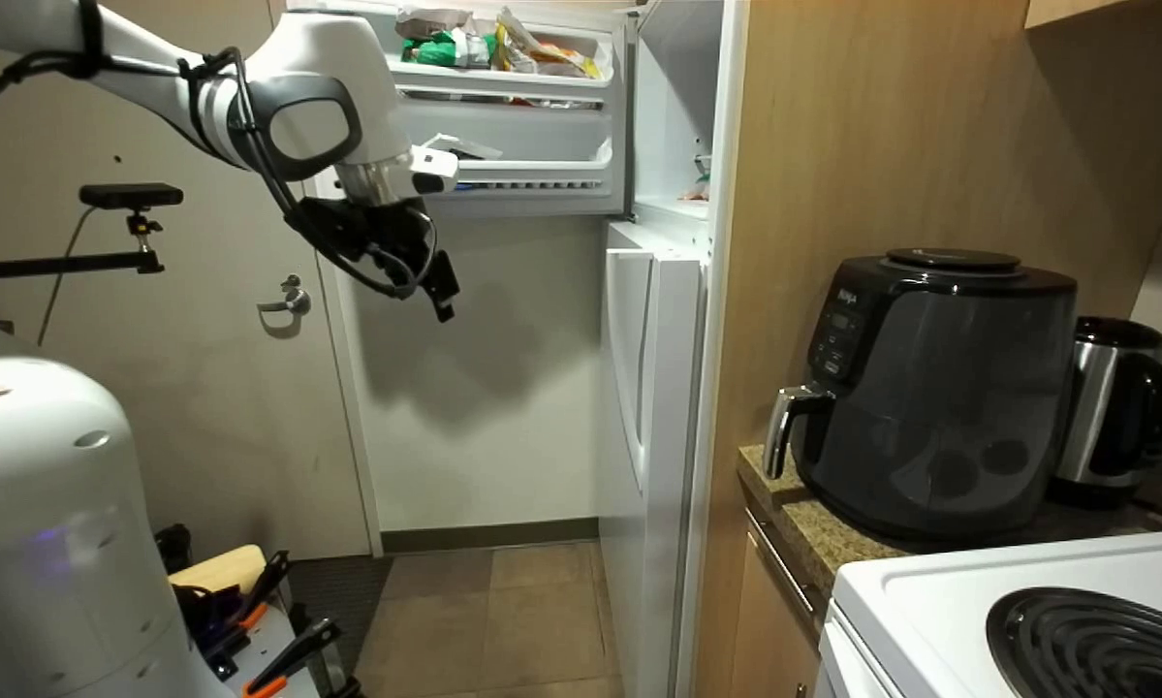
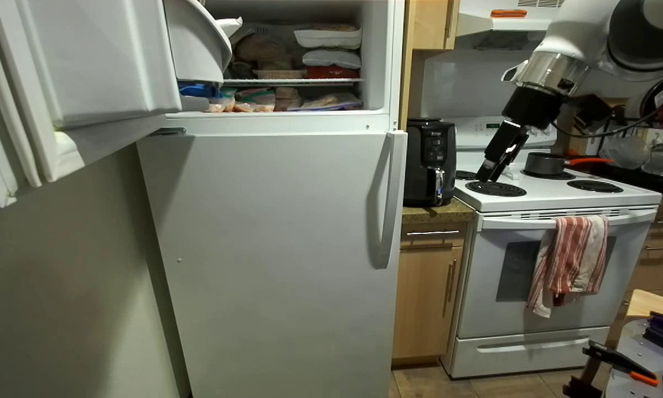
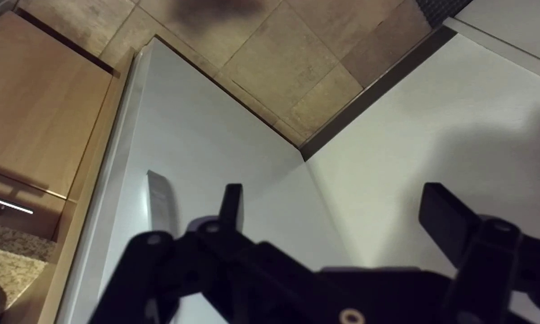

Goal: Open the fridge

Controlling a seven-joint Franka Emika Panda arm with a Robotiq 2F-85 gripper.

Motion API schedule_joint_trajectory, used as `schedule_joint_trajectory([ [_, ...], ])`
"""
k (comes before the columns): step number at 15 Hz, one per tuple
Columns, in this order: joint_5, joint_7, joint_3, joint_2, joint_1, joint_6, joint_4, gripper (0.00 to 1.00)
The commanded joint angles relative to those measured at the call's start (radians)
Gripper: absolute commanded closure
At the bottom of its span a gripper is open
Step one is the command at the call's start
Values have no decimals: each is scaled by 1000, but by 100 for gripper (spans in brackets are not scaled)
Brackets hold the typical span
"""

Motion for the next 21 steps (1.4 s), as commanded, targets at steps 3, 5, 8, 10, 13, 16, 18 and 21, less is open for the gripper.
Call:
schedule_joint_trajectory([
  [3, 11, -50, 2, 38, 47, 2, 102, 0],
  [5, -1, -80, 7, 44, 65, -1, 151, 0],
  [8, 7, -122, 8, 64, 94, -4, 229, 0],
  [10, 14, -142, 9, 79, 115, -6, 275, 0],
  [13, 15, -162, 19, 99, 138, -3, 334, 0],
  [16, 14, -173, 33, 121, 155, 0, 392, 0],
  [18, 14, -181, 42, 137, 163, 2, 431, 0],
  [21, 13, -191, 55, 166, 169, 3, 489, 0],
])
